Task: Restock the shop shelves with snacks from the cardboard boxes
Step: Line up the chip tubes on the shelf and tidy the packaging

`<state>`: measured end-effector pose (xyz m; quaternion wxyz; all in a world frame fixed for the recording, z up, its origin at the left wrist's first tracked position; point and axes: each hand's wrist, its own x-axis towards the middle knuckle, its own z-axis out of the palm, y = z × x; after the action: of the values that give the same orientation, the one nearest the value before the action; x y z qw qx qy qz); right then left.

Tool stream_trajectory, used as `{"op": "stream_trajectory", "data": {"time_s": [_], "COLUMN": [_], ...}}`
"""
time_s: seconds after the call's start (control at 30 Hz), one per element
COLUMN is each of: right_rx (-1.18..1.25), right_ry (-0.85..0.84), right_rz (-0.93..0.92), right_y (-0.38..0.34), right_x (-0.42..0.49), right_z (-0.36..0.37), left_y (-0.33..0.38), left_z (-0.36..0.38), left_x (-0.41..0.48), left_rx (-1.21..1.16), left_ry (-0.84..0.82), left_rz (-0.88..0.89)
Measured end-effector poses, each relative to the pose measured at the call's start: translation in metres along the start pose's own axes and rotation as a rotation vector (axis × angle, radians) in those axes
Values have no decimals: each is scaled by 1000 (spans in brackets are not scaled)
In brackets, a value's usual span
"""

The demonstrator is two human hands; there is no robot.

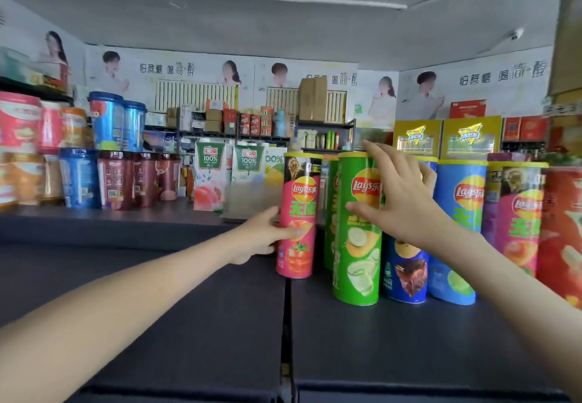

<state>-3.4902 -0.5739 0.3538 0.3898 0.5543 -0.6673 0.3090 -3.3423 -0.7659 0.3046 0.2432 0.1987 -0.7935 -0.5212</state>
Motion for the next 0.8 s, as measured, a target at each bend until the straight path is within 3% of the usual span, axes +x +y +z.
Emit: {"op": "stream_trajectory", "data": {"time_s": [0.23, 0.8], "right_rx": [-95, -64], "right_ry": [82, 38], "right_rz": [-78, -6], "right_y": [10, -6], "right_x": [2, -15], "right_z": [5, -4], "left_y": [-8, 6], "left_z": [11, 21], "left_x": [19, 7], "left_rx": [147, 115], "left_ry": [110, 51], "left_rz": [83, -41]}}
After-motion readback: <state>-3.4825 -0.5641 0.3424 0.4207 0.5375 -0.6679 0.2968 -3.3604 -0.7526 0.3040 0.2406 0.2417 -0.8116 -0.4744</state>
